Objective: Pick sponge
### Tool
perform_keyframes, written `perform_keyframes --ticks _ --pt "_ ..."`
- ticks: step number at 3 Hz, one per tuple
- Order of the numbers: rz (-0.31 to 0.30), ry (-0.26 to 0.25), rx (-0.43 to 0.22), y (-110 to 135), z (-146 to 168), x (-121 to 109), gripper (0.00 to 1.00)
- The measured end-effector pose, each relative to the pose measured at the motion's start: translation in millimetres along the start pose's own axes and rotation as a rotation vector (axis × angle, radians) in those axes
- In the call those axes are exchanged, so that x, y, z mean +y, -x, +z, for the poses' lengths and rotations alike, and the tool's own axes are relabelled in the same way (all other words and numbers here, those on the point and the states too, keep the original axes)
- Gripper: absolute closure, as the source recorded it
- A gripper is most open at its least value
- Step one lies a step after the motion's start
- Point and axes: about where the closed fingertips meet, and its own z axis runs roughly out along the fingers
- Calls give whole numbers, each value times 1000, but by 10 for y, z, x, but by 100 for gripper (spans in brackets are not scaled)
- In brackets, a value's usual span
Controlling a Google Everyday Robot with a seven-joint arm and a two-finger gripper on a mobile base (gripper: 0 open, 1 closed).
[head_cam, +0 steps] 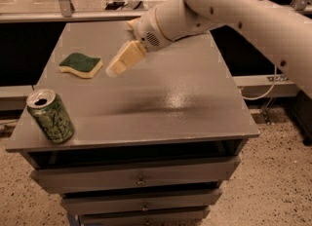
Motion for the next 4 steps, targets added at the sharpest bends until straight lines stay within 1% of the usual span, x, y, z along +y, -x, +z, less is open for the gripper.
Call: perform_keyframes --ticks 1,2,3,4 --pt "15 -1 -52 143 419 -110 0" --pt "44 9 -82 186 793 -162 0" --pt "68 23 -107 191 1185 -156 0" --pt "74 23 -121 177 1386 -173 0"
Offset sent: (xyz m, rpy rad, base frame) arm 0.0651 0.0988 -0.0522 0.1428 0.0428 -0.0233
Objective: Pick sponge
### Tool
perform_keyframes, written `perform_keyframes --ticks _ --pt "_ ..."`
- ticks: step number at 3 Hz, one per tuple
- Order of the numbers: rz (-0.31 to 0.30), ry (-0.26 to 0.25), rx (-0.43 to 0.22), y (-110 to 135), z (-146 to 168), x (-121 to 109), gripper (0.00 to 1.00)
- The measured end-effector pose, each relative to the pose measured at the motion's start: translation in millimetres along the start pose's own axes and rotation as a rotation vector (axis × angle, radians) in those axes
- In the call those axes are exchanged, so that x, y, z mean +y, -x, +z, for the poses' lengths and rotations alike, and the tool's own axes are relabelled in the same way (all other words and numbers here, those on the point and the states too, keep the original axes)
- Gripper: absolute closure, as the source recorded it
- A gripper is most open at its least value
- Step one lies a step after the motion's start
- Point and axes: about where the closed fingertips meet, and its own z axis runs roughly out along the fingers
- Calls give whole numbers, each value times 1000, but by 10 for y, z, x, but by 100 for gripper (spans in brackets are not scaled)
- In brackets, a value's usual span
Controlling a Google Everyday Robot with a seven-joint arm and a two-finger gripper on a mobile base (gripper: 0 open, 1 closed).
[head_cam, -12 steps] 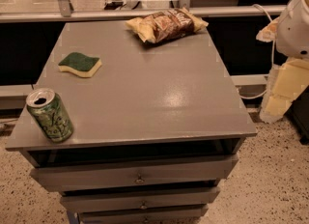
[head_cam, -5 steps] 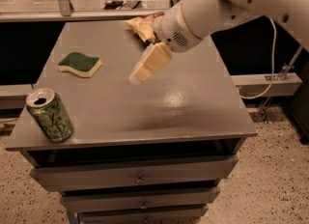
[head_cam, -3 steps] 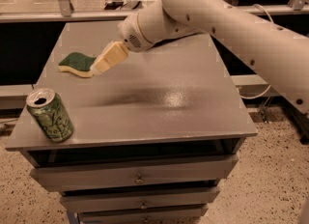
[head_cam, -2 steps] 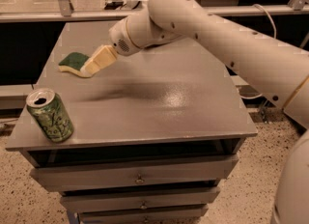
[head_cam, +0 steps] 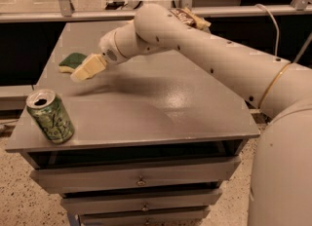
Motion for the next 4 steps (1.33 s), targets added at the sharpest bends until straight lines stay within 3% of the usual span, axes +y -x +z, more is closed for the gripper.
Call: perform_keyframes --ticks 2,4 --pt "37 1 -8 -137 225 -66 0" --pt "47 -1 -2 -224 272 -67 46"
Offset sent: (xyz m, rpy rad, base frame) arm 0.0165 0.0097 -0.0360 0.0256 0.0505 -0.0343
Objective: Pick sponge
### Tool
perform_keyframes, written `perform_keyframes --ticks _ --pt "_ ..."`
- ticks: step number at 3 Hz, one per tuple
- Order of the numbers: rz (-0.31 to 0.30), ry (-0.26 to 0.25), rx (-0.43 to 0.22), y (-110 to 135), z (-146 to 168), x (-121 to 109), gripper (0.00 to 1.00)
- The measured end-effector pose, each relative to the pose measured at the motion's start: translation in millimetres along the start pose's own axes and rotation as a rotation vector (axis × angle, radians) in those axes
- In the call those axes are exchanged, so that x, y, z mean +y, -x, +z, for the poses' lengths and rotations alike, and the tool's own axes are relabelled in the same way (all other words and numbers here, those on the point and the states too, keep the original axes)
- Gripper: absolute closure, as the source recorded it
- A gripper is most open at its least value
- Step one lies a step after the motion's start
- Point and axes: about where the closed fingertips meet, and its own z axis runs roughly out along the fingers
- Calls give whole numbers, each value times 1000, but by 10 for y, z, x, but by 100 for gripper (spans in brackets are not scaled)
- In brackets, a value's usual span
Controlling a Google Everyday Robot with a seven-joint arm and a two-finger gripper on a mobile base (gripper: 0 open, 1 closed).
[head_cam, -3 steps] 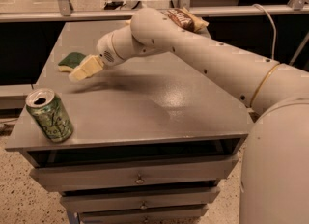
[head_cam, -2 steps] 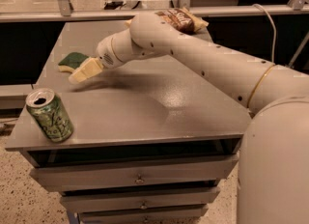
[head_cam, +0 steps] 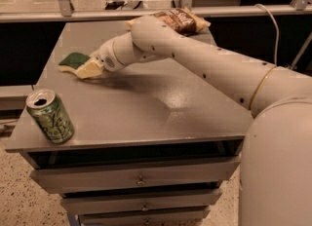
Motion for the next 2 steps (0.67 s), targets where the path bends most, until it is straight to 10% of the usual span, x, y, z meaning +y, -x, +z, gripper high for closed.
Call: perform_keyframes --ticks 2 --pt "-15 -11 -90 176 -370 -84 93"
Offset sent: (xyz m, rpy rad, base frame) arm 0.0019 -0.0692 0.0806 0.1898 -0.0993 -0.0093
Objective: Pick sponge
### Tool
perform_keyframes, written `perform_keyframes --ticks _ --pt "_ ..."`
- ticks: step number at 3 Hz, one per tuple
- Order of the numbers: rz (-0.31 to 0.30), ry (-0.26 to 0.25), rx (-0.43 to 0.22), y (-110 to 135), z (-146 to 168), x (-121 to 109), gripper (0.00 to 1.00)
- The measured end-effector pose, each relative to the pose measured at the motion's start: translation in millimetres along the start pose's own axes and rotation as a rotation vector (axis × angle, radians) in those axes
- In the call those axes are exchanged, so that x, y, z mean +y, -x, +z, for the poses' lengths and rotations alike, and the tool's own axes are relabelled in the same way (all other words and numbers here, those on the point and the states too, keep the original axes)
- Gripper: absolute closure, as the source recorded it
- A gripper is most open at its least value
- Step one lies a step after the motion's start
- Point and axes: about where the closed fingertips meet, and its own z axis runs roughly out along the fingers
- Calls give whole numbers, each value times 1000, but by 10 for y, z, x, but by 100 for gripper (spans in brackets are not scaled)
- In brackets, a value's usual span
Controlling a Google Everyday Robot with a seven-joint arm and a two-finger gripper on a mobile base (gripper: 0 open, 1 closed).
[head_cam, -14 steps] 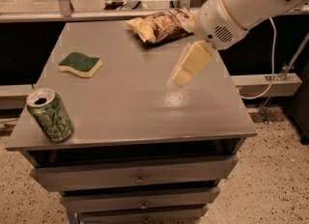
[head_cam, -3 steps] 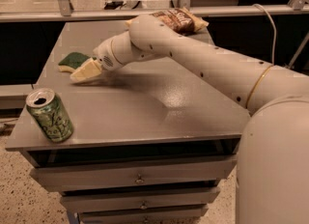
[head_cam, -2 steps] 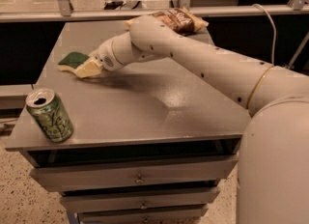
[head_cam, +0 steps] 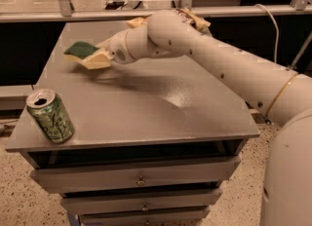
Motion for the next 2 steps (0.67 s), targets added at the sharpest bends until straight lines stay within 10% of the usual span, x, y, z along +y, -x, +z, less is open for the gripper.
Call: perform_keyframes --ticks 2 --pt "-18 14 -121 281 -426 -108 100"
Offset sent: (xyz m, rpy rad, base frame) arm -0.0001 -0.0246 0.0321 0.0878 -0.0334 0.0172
